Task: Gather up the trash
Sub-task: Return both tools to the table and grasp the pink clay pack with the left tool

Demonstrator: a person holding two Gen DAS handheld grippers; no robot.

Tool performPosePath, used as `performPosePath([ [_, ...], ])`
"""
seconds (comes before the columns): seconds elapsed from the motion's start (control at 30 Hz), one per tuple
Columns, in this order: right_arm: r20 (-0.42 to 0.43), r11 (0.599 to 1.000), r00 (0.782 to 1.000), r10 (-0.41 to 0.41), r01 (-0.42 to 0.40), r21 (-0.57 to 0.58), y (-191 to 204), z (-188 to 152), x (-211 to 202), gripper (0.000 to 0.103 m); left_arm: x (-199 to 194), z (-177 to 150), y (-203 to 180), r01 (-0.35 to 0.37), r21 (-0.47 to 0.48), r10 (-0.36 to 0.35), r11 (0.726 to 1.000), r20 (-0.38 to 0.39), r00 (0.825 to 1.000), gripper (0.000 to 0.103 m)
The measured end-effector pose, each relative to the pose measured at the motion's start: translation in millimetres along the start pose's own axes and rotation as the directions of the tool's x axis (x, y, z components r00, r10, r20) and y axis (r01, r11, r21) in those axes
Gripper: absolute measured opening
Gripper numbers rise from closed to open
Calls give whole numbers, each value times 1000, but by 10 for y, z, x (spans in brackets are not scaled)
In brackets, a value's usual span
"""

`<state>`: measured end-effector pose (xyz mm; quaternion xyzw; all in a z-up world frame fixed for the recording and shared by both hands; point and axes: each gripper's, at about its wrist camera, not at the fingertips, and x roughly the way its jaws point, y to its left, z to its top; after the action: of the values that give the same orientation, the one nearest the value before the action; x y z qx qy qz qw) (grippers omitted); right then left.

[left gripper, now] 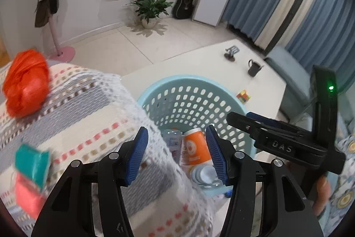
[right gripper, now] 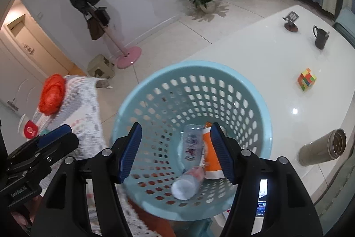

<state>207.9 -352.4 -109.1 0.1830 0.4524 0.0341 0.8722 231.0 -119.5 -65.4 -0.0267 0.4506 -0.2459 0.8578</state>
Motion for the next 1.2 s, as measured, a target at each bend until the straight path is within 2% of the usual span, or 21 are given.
performPosePath([
  [0.23, 34, 991, 998, 56, -52, -121, 542, 3, -201, 61, -515, -244, 362, -20, -118, 27, 993, 60, 998, 53],
  [0.3, 30, 983, 997, 77, -71, -168, 739, -25, -211, 63, -688, -379, 546, -84, -173, 98, 981, 76, 992, 56],
  [0.37, 23, 972, 995, 92, -85, -219, 945, -72, -188, 64, -823, -501, 690, -159, -209, 181, 965, 90, 979, 57],
  [0.47, 8, 952, 995, 95, -89, -293, 1242, -180, -118, 64, -979, -689, 844, -238, -231, 265, 943, 96, 959, 57],
  [0.57, -22, 931, 993, 113, -114, -346, 1496, -298, -44, 64, -1014, -848, 954, -308, -244, 334, 919, 72, 940, 65],
  [0.67, -56, 914, 991, 121, -133, -383, 1724, -416, 47, 64, -976, -900, 1054, -323, -260, 346, 910, 44, 937, 66],
  [0.73, -78, 908, 988, 132, -152, -390, 1832, -468, 82, 64, -857, -879, 1047, -329, -230, 340, 916, 11, 940, 66],
  [0.77, -83, 906, 987, 136, -158, -392, 1859, -490, 87, 64, -817, -895, 1059, -345, -212, 351, 915, -7, 936, 66],
  [0.8, -88, 904, 987, 138, -161, -395, 1903, -502, 88, 64, -799, -883, 1037, -363, -193, 370, 912, 0, 929, 66],
  [0.83, -91, 902, 986, 138, -163, -400, 1931, -507, 88, 64, -813, -899, 1069, -364, -193, 371, 911, 1, 929, 65],
  [0.97, -112, 880, 984, 142, -177, -441, 2086, -522, 111, 64, -908, -923, 1179, -337, -215, 347, 917, 12, 938, 58],
  [1.2, -140, 819, 980, 142, -196, -540, 2461, -574, 244, 68, -1179, -1060, 1570, -367, -299, 389, 881, 16, 921, 55],
])
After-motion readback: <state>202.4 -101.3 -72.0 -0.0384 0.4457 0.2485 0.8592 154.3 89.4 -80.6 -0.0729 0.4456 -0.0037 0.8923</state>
